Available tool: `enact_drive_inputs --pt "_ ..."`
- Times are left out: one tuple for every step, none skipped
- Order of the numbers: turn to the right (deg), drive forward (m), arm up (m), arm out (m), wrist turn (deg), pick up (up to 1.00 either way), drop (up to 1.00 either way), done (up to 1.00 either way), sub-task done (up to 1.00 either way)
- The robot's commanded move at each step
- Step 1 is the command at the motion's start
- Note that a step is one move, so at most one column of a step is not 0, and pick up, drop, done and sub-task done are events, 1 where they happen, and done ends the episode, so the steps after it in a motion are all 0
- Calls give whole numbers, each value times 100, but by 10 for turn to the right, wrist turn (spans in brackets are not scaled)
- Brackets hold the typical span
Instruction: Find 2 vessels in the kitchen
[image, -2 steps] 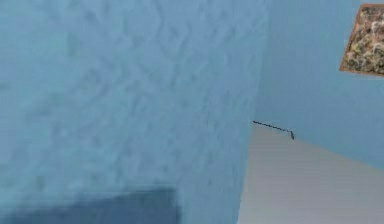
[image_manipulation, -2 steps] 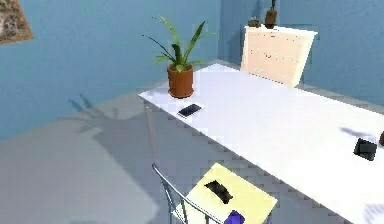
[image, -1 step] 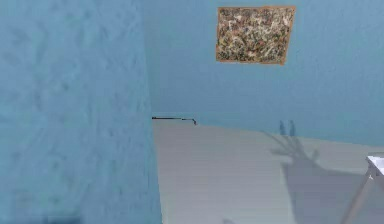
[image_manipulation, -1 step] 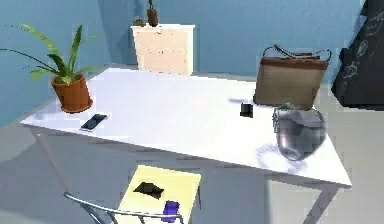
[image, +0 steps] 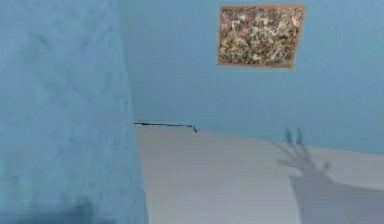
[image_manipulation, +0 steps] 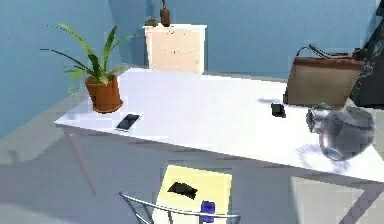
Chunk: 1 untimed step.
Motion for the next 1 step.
enact_drive_inputs --pt "300 0 0 0 0 0 0 0 0"
